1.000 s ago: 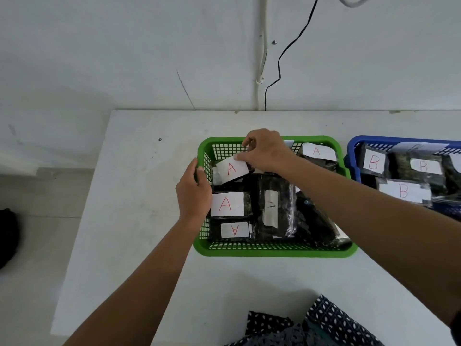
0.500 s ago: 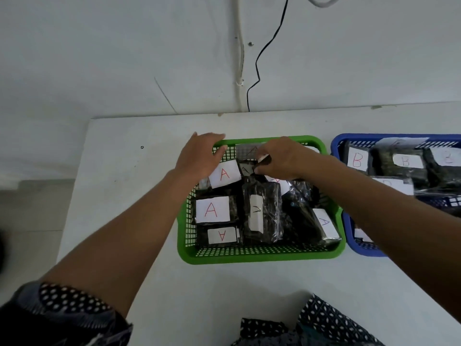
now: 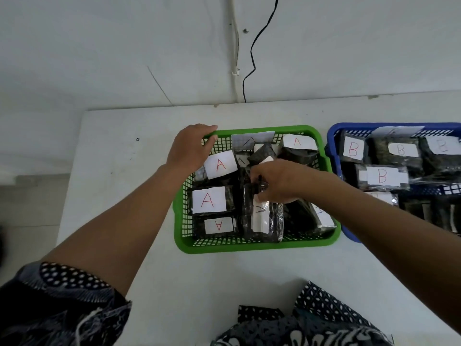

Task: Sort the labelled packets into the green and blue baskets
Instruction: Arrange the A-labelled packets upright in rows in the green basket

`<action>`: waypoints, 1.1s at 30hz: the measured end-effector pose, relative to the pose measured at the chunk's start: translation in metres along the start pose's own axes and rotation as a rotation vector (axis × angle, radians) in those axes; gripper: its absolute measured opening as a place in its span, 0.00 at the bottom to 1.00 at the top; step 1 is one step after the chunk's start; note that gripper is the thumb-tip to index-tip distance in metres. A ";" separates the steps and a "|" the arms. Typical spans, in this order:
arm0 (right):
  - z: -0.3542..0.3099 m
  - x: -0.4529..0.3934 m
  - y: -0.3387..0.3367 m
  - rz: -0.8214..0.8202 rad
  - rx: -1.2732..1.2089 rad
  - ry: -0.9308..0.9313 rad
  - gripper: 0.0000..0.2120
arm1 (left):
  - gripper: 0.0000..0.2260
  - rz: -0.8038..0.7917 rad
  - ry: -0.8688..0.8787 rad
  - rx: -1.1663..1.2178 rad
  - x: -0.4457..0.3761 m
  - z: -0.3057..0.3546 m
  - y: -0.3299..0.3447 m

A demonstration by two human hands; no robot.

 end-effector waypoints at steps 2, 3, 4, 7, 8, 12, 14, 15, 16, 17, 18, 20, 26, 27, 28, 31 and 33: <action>0.001 0.002 -0.005 -0.011 -0.107 -0.034 0.14 | 0.16 0.033 -0.040 -0.017 0.010 -0.003 -0.003; 0.001 0.003 -0.009 0.010 -0.168 -0.061 0.13 | 0.17 0.046 -0.068 -0.018 0.016 -0.005 -0.004; -0.001 0.006 -0.015 0.028 -0.245 -0.093 0.12 | 0.18 0.057 -0.101 -0.013 0.023 -0.007 -0.005; -0.019 0.016 -0.027 0.008 -0.432 -0.233 0.14 | 0.22 0.093 -0.202 -0.008 0.044 -0.010 -0.008; -0.028 0.018 -0.027 -0.006 -0.426 -0.279 0.14 | 0.23 0.101 -0.220 -0.016 0.051 -0.010 -0.009; -0.056 0.018 -0.008 0.013 -0.344 -0.375 0.18 | 0.23 0.089 -0.104 -0.066 0.076 0.001 -0.011; -0.053 0.013 0.002 0.053 -0.395 -0.349 0.23 | 0.20 0.080 0.017 -0.090 0.091 0.010 -0.014; -0.048 0.011 0.006 0.062 -0.435 -0.316 0.25 | 0.19 0.069 0.086 -0.091 0.098 0.015 -0.015; -0.040 0.009 0.010 0.061 -0.466 -0.281 0.25 | 0.18 0.046 0.158 -0.089 0.106 0.020 -0.016; -0.031 0.008 0.015 0.046 -0.484 -0.253 0.24 | 0.17 0.012 0.231 -0.090 0.114 0.024 -0.016; -0.023 0.009 0.022 0.012 -0.491 -0.238 0.22 | 0.16 -0.020 0.296 -0.096 0.120 0.028 -0.016; -0.011 0.013 0.034 -0.061 -0.525 -0.243 0.20 | 0.15 -0.043 0.369 -0.096 0.130 0.033 -0.017; 0.009 0.021 0.035 0.097 -0.755 -0.259 0.13 | 0.23 -0.129 0.380 -0.073 0.140 0.038 -0.022; 0.013 0.022 0.032 0.120 -0.815 -0.250 0.12 | 0.26 -0.175 0.377 -0.089 0.140 0.038 -0.021; 0.016 0.023 0.030 0.140 -0.862 -0.247 0.12 | 0.29 -0.224 0.369 -0.113 0.139 0.037 -0.020; 0.020 0.026 0.028 0.150 -0.839 -0.268 0.13 | 0.31 -0.279 0.339 -0.143 0.130 0.037 -0.017; 0.018 0.028 0.030 0.150 -0.746 -0.299 0.15 | 0.29 -0.241 0.300 -0.129 0.122 0.036 -0.018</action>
Point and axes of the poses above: each hand's wrist, its own x-axis away from the middle knuckle, its own y-axis out of the palm, z = x × y, the point moved 3 cm from there along -x, towards the middle knuckle, and after that the axes turned 15 degrees about y, right-handed, at the moved point
